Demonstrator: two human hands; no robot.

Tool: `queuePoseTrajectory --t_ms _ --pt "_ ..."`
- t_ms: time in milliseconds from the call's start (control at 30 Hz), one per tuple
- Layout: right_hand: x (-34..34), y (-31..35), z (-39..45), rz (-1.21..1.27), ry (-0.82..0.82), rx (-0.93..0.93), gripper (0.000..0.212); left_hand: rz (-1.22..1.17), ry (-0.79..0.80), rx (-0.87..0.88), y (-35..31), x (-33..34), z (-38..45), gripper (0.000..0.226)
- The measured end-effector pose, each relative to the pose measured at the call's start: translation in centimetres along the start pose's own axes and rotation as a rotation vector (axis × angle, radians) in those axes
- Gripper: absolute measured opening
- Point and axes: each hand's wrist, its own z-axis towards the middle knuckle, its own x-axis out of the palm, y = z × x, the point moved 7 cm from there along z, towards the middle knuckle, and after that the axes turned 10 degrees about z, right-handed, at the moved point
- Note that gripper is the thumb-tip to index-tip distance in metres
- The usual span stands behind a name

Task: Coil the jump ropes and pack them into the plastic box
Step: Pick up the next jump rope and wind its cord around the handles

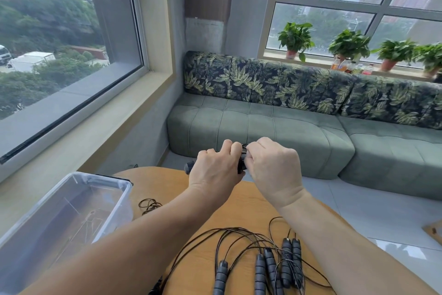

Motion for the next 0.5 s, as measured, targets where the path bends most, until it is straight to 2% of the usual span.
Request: queuePoseTrajectory --t_ms 67,167,267,367,500 --pt "0.4 -0.7 0.0 0.153 0.042 0.185 0.014 -0.044 0.040 -0.024 0.2 0.3 -0.1 0.060" --pt "1.5 -2.9 -1.0 0.629 0.173 0.802 0.004 -0.079 0.153 -0.089 0.6 0.7 -0.3 0.052" --pt "3.5 -2.5 -3.3 1.197 0.147 1.290 0.006 -0.157 0.243 -0.184 1.8 1.3 -0.2 0.048" --pt "5.3 -2.1 -5.7 1.370 0.159 1.495 0.008 -0.241 0.257 -0.246 2.7 1.3 -0.2 0.051" --pt "6.8 -2.0 -7.3 1.436 0.207 1.643 0.012 -0.324 0.322 -0.296 2.4 1.7 -1.0 0.056"
